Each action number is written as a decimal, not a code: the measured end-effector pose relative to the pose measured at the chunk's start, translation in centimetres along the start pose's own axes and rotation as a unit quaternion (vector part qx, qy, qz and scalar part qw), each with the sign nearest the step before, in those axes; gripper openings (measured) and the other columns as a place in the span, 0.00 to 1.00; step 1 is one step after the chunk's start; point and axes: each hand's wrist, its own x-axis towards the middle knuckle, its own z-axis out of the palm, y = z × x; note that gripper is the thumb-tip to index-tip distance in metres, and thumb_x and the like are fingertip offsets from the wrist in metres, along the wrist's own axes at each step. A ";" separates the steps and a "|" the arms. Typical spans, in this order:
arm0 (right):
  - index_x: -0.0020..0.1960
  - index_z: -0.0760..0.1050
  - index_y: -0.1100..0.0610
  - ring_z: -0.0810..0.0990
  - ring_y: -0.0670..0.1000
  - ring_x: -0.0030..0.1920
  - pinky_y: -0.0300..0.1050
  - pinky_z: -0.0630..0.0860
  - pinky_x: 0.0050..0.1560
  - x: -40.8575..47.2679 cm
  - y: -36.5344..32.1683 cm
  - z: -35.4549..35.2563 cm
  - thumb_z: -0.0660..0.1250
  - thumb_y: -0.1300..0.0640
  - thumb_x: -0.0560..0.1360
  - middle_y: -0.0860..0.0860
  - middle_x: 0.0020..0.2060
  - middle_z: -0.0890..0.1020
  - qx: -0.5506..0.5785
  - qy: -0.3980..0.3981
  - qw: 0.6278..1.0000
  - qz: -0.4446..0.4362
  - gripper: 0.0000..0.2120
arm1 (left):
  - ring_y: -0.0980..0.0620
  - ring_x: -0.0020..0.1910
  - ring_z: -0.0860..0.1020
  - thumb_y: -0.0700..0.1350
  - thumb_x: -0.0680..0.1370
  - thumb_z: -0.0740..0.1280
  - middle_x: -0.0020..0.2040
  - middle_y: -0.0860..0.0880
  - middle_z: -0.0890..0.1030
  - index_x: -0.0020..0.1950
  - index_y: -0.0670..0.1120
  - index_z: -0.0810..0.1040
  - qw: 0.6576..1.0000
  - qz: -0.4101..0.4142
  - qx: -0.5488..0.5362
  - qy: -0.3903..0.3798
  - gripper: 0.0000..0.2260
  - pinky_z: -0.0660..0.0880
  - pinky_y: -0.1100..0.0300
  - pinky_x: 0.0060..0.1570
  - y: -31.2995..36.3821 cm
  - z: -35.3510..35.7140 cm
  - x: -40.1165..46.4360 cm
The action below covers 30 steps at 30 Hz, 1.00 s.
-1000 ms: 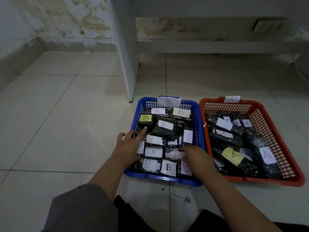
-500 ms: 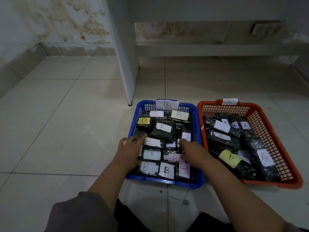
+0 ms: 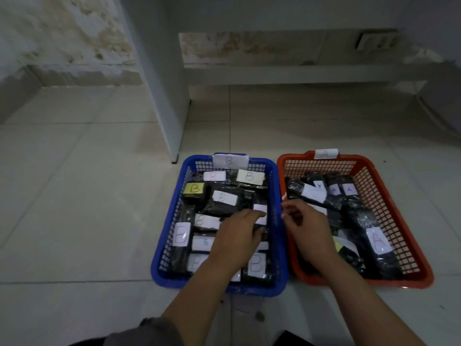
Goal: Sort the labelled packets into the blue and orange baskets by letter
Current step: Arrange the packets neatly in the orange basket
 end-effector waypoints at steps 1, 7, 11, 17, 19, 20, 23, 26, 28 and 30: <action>0.52 0.78 0.53 0.78 0.42 0.40 0.28 0.69 0.42 0.1 1.0 -1.3 0.68 0.63 0.74 0.45 0.39 0.81 -0.016 0.017 1.000 -0.003 0.09 | 0.52 0.56 0.75 0.43 0.77 0.65 0.60 0.50 0.77 0.66 0.50 0.73 1.000 -0.005 -0.022 0.005 0.17 0.72 0.59 0.56 0.7 0.9 0.5; 0.52 0.79 0.56 0.79 0.49 0.43 0.30 0.68 0.40 1.2 7.0 -8.9 0.69 0.65 0.72 0.48 0.41 0.81 -0.037 0.085 0.995 0.045 0.10 | 0.53 0.58 0.73 0.43 0.77 0.64 0.60 0.52 0.75 0.64 0.52 0.73 0.999 0.012 -0.052 0.005 0.15 0.71 0.60 0.57 3.9 5.0 4.6; 0.52 0.79 0.53 0.78 0.46 0.43 0.29 0.69 0.41 3.4 8.6 -11.1 0.69 0.62 0.73 0.46 0.41 0.80 -0.007 0.111 0.991 0.076 0.09 | 0.54 0.59 0.72 0.41 0.77 0.65 0.59 0.52 0.76 0.63 0.50 0.74 0.998 -0.001 -0.050 0.024 0.15 0.68 0.63 0.57 4.3 6.2 8.0; 0.56 0.77 0.52 0.77 0.45 0.48 0.32 0.69 0.44 8.1 8.9 -9.9 0.70 0.59 0.73 0.45 0.48 0.80 -0.002 0.040 0.998 0.055 0.12 | 0.55 0.60 0.70 0.41 0.76 0.66 0.61 0.53 0.75 0.65 0.50 0.74 1.000 -0.010 -0.006 0.028 0.17 0.63 0.66 0.59 4.1 6.7 13.2; 0.58 0.77 0.52 0.77 0.46 0.51 0.38 0.73 0.50 9.3 9.3 -8.9 0.70 0.57 0.73 0.44 0.49 0.79 -0.026 0.010 0.999 0.042 0.14 | 0.56 0.62 0.68 0.41 0.75 0.66 0.63 0.53 0.74 0.66 0.50 0.73 1.000 -0.005 0.011 0.021 0.19 0.61 0.66 0.60 3.9 7.0 14.3; 0.60 0.76 0.52 0.77 0.47 0.53 0.40 0.73 0.52 9.6 9.5 -8.5 0.70 0.57 0.73 0.45 0.51 0.79 -0.036 -0.004 0.998 0.042 0.15 | 0.56 0.63 0.67 0.41 0.75 0.66 0.64 0.53 0.73 0.67 0.50 0.72 1.000 0.003 0.017 0.009 0.21 0.60 0.66 0.61 3.8 7.2 14.7; 0.63 0.73 0.50 0.76 0.47 0.56 0.39 0.71 0.55 10.0 10.5 -7.7 0.69 0.54 0.74 0.47 0.58 0.79 -0.050 -0.046 0.997 0.048 0.18 | 0.56 0.67 0.64 0.44 0.72 0.68 0.66 0.54 0.70 0.70 0.52 0.69 0.998 0.026 0.035 -0.050 0.26 0.59 0.61 0.66 3.2 7.7 15.5; 0.65 0.72 0.48 0.74 0.46 0.59 0.38 0.68 0.55 9.9 11.4 -7.6 0.70 0.53 0.74 0.46 0.60 0.78 -0.046 -0.071 0.995 0.057 0.20 | 0.56 0.68 0.62 0.50 0.70 0.70 0.68 0.55 0.68 0.71 0.54 0.65 0.994 0.026 0.059 -0.087 0.30 0.56 0.59 0.67 2.6 8.1 15.7; 0.64 0.73 0.48 0.75 0.46 0.59 0.40 0.71 0.57 9.9 11.7 -7.8 0.70 0.52 0.73 0.45 0.60 0.78 -0.027 -0.075 0.995 0.058 0.20 | 0.56 0.68 0.62 0.52 0.70 0.71 0.68 0.56 0.68 0.71 0.54 0.65 0.994 0.022 0.063 -0.085 0.31 0.55 0.60 0.65 2.5 8.1 15.8; 0.64 0.73 0.49 0.76 0.45 0.57 0.43 0.73 0.57 10.0 11.7 -8.1 0.70 0.52 0.73 0.44 0.58 0.79 -0.011 -0.072 0.995 0.061 0.20 | 0.56 0.67 0.64 0.52 0.70 0.72 0.65 0.56 0.71 0.69 0.54 0.68 0.993 0.027 0.071 -0.090 0.29 0.57 0.60 0.64 2.6 8.0 15.9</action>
